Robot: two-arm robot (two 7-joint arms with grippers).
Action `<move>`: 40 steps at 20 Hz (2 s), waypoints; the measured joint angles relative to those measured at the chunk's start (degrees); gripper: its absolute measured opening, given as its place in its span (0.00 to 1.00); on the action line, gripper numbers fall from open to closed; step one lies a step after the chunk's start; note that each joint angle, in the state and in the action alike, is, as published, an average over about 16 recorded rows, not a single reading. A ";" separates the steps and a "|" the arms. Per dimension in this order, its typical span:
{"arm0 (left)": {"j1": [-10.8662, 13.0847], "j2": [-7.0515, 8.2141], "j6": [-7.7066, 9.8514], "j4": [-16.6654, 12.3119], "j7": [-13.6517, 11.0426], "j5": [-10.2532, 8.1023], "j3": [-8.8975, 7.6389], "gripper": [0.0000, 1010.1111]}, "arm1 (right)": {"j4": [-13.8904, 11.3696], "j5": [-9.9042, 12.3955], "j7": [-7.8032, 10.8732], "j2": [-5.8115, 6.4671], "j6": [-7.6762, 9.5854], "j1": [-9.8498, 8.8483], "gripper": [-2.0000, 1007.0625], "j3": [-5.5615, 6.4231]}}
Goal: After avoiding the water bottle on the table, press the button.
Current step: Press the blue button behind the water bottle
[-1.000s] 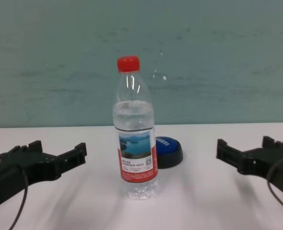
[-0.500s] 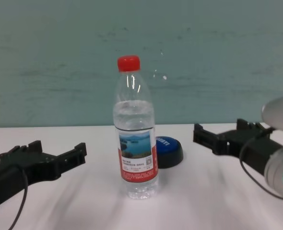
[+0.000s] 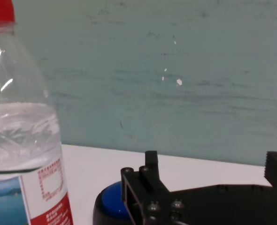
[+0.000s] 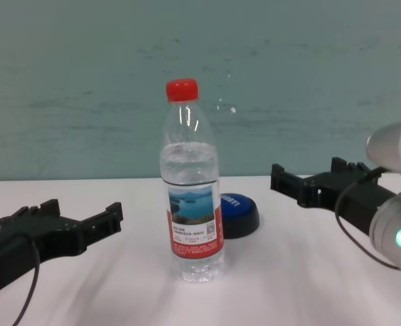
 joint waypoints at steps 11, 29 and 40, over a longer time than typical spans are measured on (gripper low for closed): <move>0.00 0.00 0.00 0.00 0.00 0.00 0.00 0.99 | 1.02 -1.34 1.65 -1.17 -0.19 1.10 1.00 1.25; 0.00 0.00 -0.01 -0.01 0.00 0.00 0.00 0.99 | 10.05 -4.29 2.75 -3.02 -0.67 7.94 1.00 0.66; 0.00 0.00 -0.01 -0.01 0.00 0.00 0.00 0.99 | 15.87 -5.40 3.32 -3.88 -1.31 11.96 1.00 -0.15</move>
